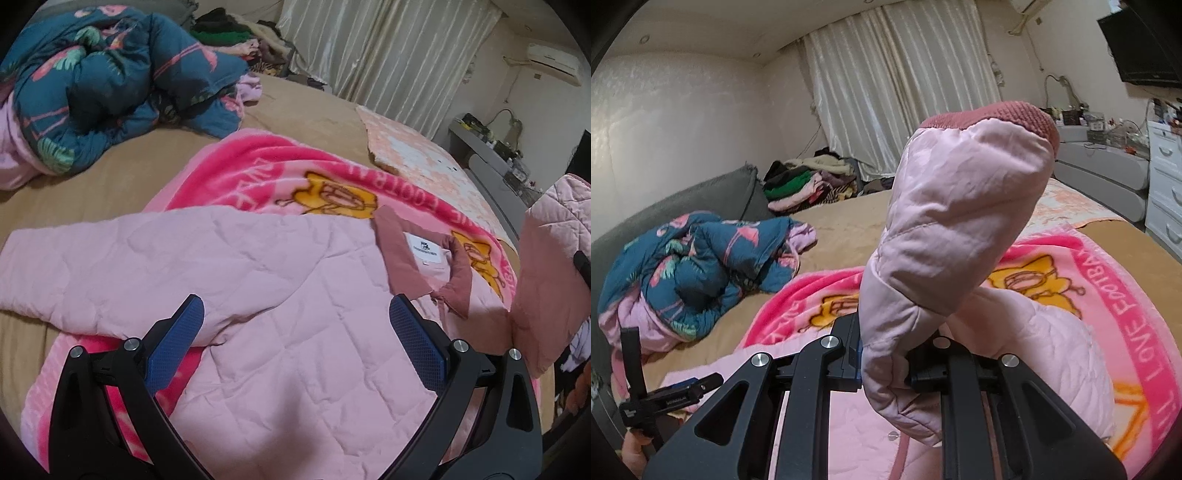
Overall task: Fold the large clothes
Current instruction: 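Carry the held sleeve across the jacket body with the right tool, then lay the sleeve on the jacket body and open the right tool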
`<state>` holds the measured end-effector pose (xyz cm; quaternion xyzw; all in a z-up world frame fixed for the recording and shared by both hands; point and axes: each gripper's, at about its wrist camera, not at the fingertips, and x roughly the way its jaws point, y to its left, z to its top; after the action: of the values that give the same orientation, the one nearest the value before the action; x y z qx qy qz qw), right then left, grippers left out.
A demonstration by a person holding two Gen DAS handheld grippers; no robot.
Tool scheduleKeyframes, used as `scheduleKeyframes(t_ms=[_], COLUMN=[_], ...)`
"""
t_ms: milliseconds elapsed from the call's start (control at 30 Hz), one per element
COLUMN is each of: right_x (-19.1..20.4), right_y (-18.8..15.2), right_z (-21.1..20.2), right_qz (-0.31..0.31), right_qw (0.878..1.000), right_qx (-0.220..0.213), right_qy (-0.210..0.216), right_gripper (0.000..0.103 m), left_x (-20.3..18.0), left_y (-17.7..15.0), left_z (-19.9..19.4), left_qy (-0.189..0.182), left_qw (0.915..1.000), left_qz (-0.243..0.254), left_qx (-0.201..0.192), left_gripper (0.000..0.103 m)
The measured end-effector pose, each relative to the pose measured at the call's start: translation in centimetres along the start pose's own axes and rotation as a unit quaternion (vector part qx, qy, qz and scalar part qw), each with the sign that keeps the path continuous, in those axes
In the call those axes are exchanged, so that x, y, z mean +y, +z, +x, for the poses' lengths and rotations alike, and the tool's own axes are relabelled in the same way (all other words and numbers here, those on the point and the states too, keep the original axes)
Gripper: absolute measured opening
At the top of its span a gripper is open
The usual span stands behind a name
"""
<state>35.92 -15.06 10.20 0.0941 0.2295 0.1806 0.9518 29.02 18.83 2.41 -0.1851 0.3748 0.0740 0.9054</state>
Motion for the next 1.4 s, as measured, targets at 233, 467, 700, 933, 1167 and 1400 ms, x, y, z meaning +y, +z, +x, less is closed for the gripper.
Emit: scheduleKeyframes(t_ms=[233,467,700,933,1167,1400], right_x=[2.6,4.9,6.2,7.9,7.7,3.7], right_y=[-2.8,-7.3,-12.3,-14.5,-14.6,-12.7], right_z=[3.3,7.3,10.3,10.7,8.9,4.3], right_qz=[-0.032,-0.080,-0.102,-0.121,-0.092,-0.060], right_qw=[0.999,0.993,0.982,0.973,0.971,0.977], right_qx=[0.034,0.088,0.161,0.195,0.210,0.192], right_qy=[-0.001,-0.009,0.010,0.028,0.068,0.068], right_gripper=[0.016,0.016,0.020,0.033,0.073,0.078], left_x=[1.9,1.5,1.0,0.5,-0.4,-1.6], left_y=[-0.2,-1.0,-1.9,-2.4,-3.1,-4.7], left_z=[1.1,2.0,1.9,1.9,2.9,4.8], left_qy=[-0.036,-0.092,-0.109,-0.152,-0.174,-0.181], left_qw=[0.9982,0.9932,0.9910,0.9835,0.9784,0.9756], left_qz=[-0.044,-0.062,-0.068,-0.086,-0.089,-0.079], left_qx=[0.017,0.036,0.038,0.049,0.067,0.096], left_gripper=[0.094,0.094,0.094,0.094,0.094,0.094])
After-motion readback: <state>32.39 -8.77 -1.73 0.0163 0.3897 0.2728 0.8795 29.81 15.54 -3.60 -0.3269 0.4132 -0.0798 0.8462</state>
